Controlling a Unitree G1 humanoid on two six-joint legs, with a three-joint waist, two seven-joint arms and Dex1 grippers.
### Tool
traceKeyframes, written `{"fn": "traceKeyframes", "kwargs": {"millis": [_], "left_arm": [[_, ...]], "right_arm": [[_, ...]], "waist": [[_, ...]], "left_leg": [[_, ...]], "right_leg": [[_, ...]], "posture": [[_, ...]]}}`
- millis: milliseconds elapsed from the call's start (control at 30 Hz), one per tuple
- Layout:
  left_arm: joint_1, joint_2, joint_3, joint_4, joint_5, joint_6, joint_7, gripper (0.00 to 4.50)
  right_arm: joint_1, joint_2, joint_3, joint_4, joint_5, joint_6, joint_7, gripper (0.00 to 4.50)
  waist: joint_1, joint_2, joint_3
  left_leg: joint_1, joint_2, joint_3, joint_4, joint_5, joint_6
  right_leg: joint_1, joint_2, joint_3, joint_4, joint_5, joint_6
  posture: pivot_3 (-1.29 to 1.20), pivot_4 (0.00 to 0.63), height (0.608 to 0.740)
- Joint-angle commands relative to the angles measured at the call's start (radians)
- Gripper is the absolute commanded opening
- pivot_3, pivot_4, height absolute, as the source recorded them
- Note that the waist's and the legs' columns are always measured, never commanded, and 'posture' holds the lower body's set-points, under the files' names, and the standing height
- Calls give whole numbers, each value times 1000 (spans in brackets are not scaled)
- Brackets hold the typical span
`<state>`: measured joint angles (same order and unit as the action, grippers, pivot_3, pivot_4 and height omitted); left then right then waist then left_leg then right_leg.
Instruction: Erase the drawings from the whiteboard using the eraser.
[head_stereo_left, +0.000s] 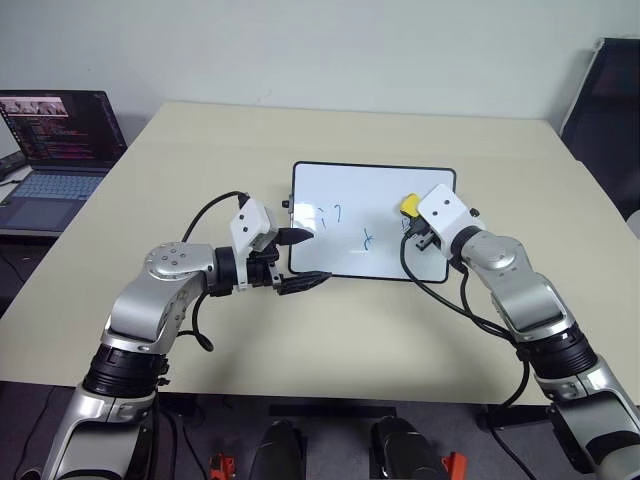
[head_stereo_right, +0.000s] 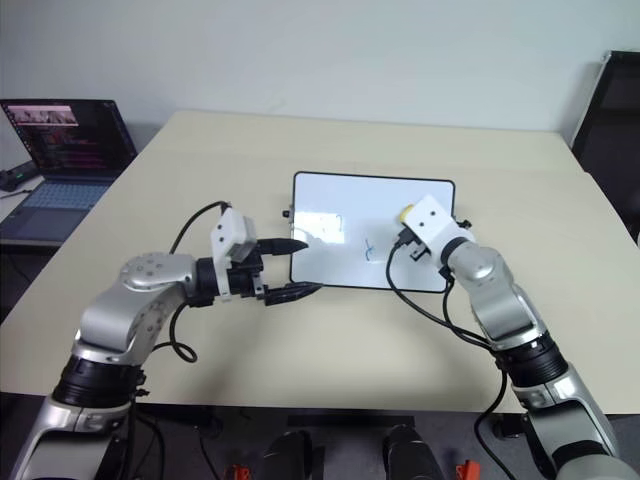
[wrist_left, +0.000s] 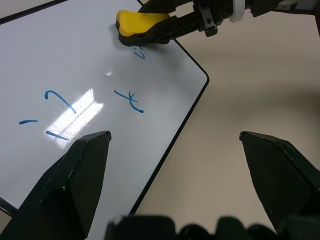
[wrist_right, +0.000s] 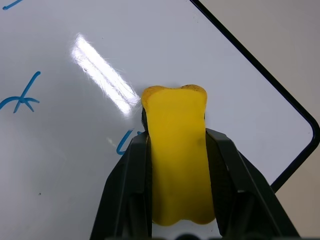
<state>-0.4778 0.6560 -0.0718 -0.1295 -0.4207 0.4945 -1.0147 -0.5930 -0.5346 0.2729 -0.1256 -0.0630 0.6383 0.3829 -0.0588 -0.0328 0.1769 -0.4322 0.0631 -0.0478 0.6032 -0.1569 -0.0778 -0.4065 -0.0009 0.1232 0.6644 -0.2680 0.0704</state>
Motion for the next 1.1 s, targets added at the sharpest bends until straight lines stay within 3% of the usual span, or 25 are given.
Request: {"fn": "traceKeyframes", "kwargs": {"millis": [33,167,367,467,733,967,1100], "left_arm": [[-2,7,28,-36,-11,-16,-4,4500],[-1,7,29,-34,-13,-18,-7,4500],[-4,4,26,-29,-15,-21,-12,4500],[-4,3,25,-29,-16,-22,-14,4500],[-5,-4,21,-29,-18,-22,-12,4500],[-7,-7,20,-32,-21,-20,-13,4500],[-8,-9,19,-33,-24,-19,-13,4500]], "right_arm": [[58,-25,7,-29,12,71,76,1120],[84,-38,3,-70,2,87,119,1120],[10,6,-66,17,-91,-15,-38,1119],[6,12,-66,29,-88,-18,-26,1119],[101,-57,15,-79,-56,100,187,1119],[53,-38,-50,-26,-128,47,71,1119],[55,-36,-51,-26,-116,53,82,1119]], "waist": [[0,0,0],[0,0,0],[-1,0,0],[-1,0,0],[-2,0,0],[-5,0,0],[-6,-1,0]], "left_leg": [[0,0,0,0,0,0],[0,0,0,1,0,0],[0,0,1,5,0,0],[0,0,1,5,0,0],[0,0,1,2,0,0],[0,0,1,5,0,0],[0,-1,2,5,0,0]], "right_leg": [[0,0,0,0,0,0],[0,0,0,0,0,0],[0,0,1,0,1,0],[0,0,2,0,1,0],[0,0,1,0,1,1],[0,-1,1,-1,1,0],[0,-1,2,-2,1,0]], "posture": [[0,150,740],[0,150,740],[0,150,740],[0,150,740],[0,150,740],[0,150,740],[0,150,740]]}}
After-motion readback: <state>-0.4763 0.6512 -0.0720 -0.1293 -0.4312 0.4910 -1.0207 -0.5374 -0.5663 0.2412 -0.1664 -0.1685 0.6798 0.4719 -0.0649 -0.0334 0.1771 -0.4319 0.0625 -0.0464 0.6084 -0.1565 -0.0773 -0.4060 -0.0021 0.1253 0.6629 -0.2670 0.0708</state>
